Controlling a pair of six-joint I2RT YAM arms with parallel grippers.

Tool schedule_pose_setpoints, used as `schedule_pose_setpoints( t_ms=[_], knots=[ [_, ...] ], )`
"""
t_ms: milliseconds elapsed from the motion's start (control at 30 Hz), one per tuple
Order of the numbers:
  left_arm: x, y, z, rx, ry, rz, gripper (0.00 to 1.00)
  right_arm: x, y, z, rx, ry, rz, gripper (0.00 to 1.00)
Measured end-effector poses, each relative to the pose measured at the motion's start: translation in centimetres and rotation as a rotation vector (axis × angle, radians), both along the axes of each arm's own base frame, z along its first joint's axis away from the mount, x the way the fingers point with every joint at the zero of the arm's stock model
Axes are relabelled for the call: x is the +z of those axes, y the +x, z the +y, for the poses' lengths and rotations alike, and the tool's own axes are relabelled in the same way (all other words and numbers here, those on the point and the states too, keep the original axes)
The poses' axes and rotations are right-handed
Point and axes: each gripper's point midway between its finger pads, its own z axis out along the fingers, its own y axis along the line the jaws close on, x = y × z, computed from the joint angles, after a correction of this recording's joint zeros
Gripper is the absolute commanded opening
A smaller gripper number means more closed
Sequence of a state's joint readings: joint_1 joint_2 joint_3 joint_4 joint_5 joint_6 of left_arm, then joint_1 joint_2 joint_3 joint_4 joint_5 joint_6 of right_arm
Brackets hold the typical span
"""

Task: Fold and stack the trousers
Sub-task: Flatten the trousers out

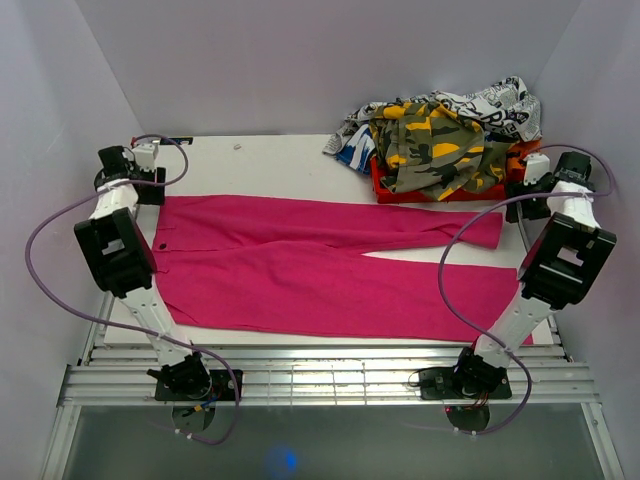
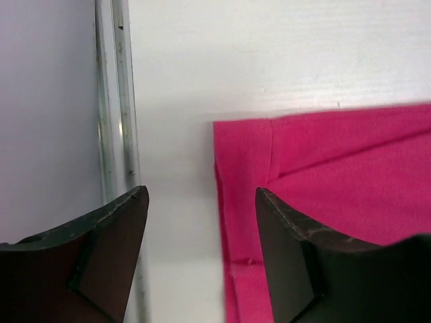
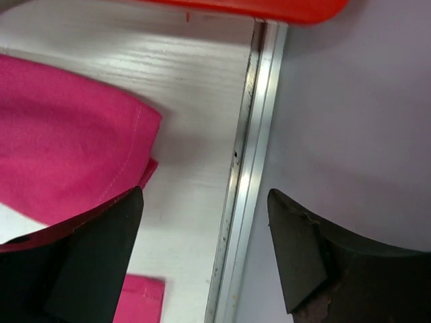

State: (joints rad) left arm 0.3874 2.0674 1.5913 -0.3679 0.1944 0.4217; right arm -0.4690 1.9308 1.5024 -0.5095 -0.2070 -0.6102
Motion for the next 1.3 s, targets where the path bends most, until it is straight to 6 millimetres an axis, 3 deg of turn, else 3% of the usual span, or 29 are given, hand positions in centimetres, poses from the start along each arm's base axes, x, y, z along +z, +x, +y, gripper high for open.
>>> schedule_pose_setpoints(
  t_ms=[133, 233, 300, 400, 467, 600, 733, 767, 833, 867, 967, 1133, 1300],
  knots=[
    [1.7, -2.9, -1.8, -0.100, -0.029, 0.062, 0.78, 2.4, -1.8, 0.6, 0.035, -0.032, -0.006, 0.70],
    [3.1, -6.2, -4.7, -0.191, -0.088, 0.101, 0.78, 4.2, -3.8, 2.8, 0.109, -0.010, -0.010, 0.68],
    [3.8, -8.3, -6.4, -0.234, -0.122, 0.119, 0.77, 4.4, -4.5, 4.6, 0.160, 0.009, -0.002, 0.70],
    [3.4, -11.1, -8.5, -0.272, -0.168, 0.151, 0.77, 2.3, -5.4, 7.2, 0.209, 0.051, 0.055, 0.78],
    [1.7, -12.7, -9.5, -0.274, -0.202, 0.192, 0.77, 0.3, -5.9, 8.5, 0.218, 0.089, 0.109, 0.79],
    [-1.5, -15.4, -11.1, -0.248, -0.294, 0.282, 0.77, -3.0, -6.3, 8.6, 0.192, 0.123, 0.166, 0.79],
    [-2.1, -14.8, -11.8, -0.226, -0.342, 0.280, 0.74, -4.9, -6.4, 8.4, 0.174, 0.122, 0.186, 0.72],
    [-2.3, -14.6, -12.0, -0.218, -0.353, 0.279, 0.73, -5.3, -6.2, 8.2, 0.171, 0.117, 0.186, 0.60],
    [-3.0, -13.8, -11.9, -0.198, -0.362, 0.279, 0.72, -6.0, -5.7, 7.8, 0.168, 0.101, 0.180, 0.47],
    [-3.5, -13.5, -11.8, -0.186, -0.365, 0.282, 0.70, -6.3, -5.5, 7.6, 0.164, 0.096, 0.177, 0.33],
    [-5.2, -12.6, -11.1, -0.146, -0.357, 0.306, 0.63, -6.3, -5.0, 7.3, 0.160, 0.084, 0.161, 0.08],
    [-5.7, -10.6, -9.0, -0.089, -0.291, 0.307, 0.51, -5.8, -5.1, 7.3, 0.169, 0.089, 0.174, 0.08],
    [-5.9, -9.5, -7.2, -0.068, -0.199, 0.312, 0.46, -3.4, -5.1, 5.9, 0.198, 0.074, 0.184, 0.08]
  ],
)
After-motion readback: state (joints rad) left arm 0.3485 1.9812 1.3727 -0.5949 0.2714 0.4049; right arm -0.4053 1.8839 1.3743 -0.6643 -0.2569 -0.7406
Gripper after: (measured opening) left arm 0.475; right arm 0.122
